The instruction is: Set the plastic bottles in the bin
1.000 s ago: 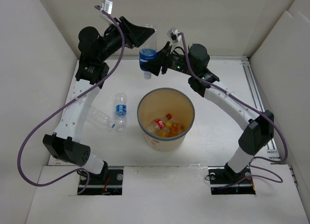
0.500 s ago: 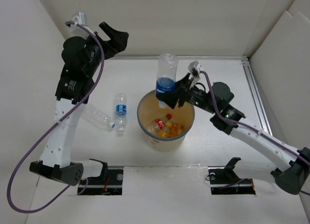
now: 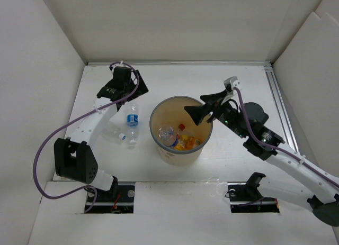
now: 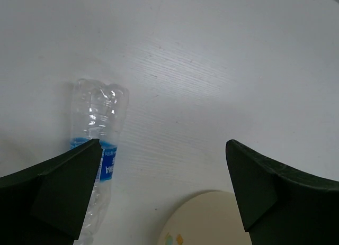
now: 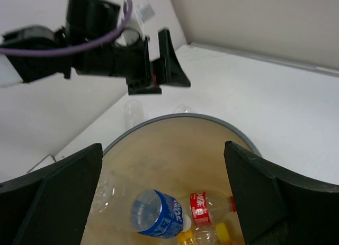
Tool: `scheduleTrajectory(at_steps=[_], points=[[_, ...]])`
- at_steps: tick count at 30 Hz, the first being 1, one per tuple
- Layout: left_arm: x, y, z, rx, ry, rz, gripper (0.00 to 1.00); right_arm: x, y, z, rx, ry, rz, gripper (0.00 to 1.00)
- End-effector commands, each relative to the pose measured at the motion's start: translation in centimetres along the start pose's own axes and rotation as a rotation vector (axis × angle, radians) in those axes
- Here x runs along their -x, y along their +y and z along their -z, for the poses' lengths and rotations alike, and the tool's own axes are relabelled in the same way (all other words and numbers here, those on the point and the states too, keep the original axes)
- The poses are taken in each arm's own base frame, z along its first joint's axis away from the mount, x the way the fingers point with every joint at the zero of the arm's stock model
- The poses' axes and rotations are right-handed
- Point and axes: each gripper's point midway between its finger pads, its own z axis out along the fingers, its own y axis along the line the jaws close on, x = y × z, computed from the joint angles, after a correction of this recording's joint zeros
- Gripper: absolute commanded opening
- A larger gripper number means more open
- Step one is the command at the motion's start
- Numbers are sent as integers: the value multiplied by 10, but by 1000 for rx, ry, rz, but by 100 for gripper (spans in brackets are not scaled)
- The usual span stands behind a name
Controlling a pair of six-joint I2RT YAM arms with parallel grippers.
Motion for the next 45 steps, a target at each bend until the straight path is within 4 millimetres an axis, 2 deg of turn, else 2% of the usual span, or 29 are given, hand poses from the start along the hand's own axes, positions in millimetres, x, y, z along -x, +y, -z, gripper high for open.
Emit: scheduleTrajectory(at_steps=[1,2,3,4,7,12,15,16,19,20,22,23,26,27,28,30,31,32,33,35,36,38,39,40,41,42,43,44,45], points=[[-7,9,-6,51,16,24,100,45,-2,18,-69,-99,22,100],[-16,14,-15,75,49,17,100,52,-2,23,-73,-119,29,100],[-22,18,-19,93,72,12,100,49,-3,23,-77,-107,31,100],[-27,25,-24,127,83,19,100,59,0,28,-69,-132,28,100],[-46,43,-38,204,123,19,100,63,3,35,-53,-141,28,100],[-64,59,-55,277,163,20,100,63,8,38,-31,-136,20,100],[-76,69,-72,324,182,19,100,65,12,42,-7,-142,21,100],[-87,77,-81,356,208,8,100,65,12,42,-7,-141,21,100],[-93,81,-93,386,223,7,97,66,13,45,-7,-143,21,100],[-93,79,-101,389,228,5,93,66,14,45,2,-140,21,100],[-99,80,-109,388,248,5,77,69,15,48,5,-150,21,100],[-104,78,-118,381,263,7,56,69,15,48,5,-150,21,100],[-95,67,-128,363,255,13,25,69,18,49,12,-140,20,100],[-91,65,-126,365,258,12,10,74,20,50,15,-150,19,100],[-77,55,-126,348,233,29,7,73,22,51,25,-147,20,100],[-51,38,-116,301,174,46,3,78,23,45,23,-143,31,100],[-23,18,-101,244,121,65,0,81,24,46,24,-144,31,100],[-7,5,-92,200,91,78,0,82,24,42,22,-140,40,100],[10,-6,-81,166,52,72,0,92,27,42,26,-157,48,100],[60,-41,-41,41,-49,82,0,94,28,31,23,-147,49,100],[79,-54,-26,-10,-91,80,0,107,35,29,41,-167,60,100],[128,-89,26,-166,-221,62,0,103,39,8,58,-132,74,100],[141,-104,45,-224,-262,49,0,103,43,1,86,-118,78,100],[154,-114,64,-271,-302,44,0,117,52,-4,117,-142,80,100],[167,-128,90,-338,-349,35,0,107,49,-24,121,-103,93,100],[178,-142,114,-413,-374,21,0,106,57,-32,159,-87,96,100],[183,-153,131,-465,-397,16,0,122,65,-36,185,-119,108,100],[189,-158,146,-501,-424,5,0,111,65,-55,194,-82,107,100],[196,-168,177,-590,-466,-5,0,114,69,-63,211,-86,109,100]])
